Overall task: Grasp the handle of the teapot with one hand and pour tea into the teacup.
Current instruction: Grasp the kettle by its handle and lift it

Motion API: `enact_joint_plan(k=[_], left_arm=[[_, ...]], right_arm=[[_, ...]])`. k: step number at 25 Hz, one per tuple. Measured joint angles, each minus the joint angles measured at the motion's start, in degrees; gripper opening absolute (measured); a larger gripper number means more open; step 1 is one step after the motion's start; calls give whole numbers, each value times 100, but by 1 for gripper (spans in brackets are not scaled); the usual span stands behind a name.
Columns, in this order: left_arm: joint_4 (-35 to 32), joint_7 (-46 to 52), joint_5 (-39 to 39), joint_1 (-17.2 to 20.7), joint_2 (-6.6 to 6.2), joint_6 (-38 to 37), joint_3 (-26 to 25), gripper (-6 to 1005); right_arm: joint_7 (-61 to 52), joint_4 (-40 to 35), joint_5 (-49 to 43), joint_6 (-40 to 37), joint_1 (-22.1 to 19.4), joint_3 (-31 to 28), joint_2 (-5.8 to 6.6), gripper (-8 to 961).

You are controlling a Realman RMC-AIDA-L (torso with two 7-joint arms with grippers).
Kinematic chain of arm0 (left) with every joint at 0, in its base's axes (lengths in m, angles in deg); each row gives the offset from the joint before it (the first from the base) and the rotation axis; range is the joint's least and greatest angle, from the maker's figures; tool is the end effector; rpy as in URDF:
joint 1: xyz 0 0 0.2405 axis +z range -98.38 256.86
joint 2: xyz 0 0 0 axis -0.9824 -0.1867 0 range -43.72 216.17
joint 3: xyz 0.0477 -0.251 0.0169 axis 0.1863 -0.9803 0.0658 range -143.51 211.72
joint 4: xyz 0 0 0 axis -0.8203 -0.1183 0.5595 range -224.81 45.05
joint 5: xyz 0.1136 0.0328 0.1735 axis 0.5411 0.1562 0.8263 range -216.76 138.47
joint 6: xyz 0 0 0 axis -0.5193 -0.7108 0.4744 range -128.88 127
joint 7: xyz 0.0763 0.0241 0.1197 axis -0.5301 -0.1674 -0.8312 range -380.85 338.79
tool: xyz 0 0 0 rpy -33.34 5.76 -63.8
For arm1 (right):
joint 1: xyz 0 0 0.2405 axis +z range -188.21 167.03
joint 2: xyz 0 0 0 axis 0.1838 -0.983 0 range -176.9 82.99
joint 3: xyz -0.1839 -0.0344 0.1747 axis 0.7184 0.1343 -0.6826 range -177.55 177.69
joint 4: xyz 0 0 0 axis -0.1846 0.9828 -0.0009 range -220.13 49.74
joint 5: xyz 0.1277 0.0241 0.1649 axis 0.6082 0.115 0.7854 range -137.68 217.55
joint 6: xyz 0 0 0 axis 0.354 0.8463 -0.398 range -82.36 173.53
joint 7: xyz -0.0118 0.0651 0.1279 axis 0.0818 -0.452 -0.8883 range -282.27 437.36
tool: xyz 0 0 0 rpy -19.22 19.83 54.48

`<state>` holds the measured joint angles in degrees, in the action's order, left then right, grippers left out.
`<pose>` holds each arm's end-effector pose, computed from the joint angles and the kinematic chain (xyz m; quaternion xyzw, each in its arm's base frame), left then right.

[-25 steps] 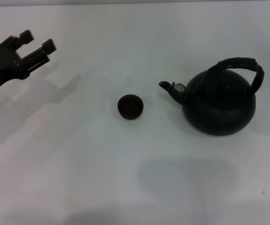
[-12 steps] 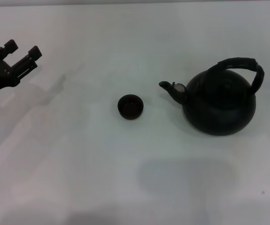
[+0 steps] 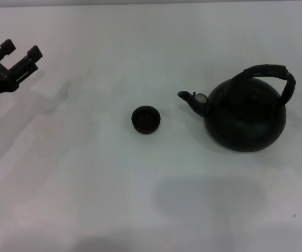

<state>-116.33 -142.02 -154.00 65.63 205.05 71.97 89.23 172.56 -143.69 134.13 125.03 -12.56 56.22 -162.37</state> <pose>-0.3359 0.2933 0.0130 -0.7847 -0.3057 -0.3705 0.3919 0.3424 0.2388 0.0797 -0.8539 0.3117 0.2630 0.3232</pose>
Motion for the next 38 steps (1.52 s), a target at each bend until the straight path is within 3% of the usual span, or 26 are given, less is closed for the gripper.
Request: enact_joint_plan(k=[5, 14, 27, 32, 38], left_arm=[[1, -3, -5, -31, 0, 0, -11, 802], [0, 18, -11, 14, -7, 30, -11, 802], [-1, 4, -11, 76, -20, 23, -128, 802], [-1, 6, -11, 78, -25, 15, -172, 802], [-1, 7, -11, 60, -27, 2, -180, 802]], right_arm=[[365, 313, -9, 18, 97, 207, -16, 809], [1008, 1472, -27, -43, 817, 224, 3, 809], [1103, 1636, -33, -596, 1010, 247, -10, 809], [1037, 1639, -8, -720, 969, 189, 9, 668], [955, 1630, 19, -866, 938, 184, 10, 611]])
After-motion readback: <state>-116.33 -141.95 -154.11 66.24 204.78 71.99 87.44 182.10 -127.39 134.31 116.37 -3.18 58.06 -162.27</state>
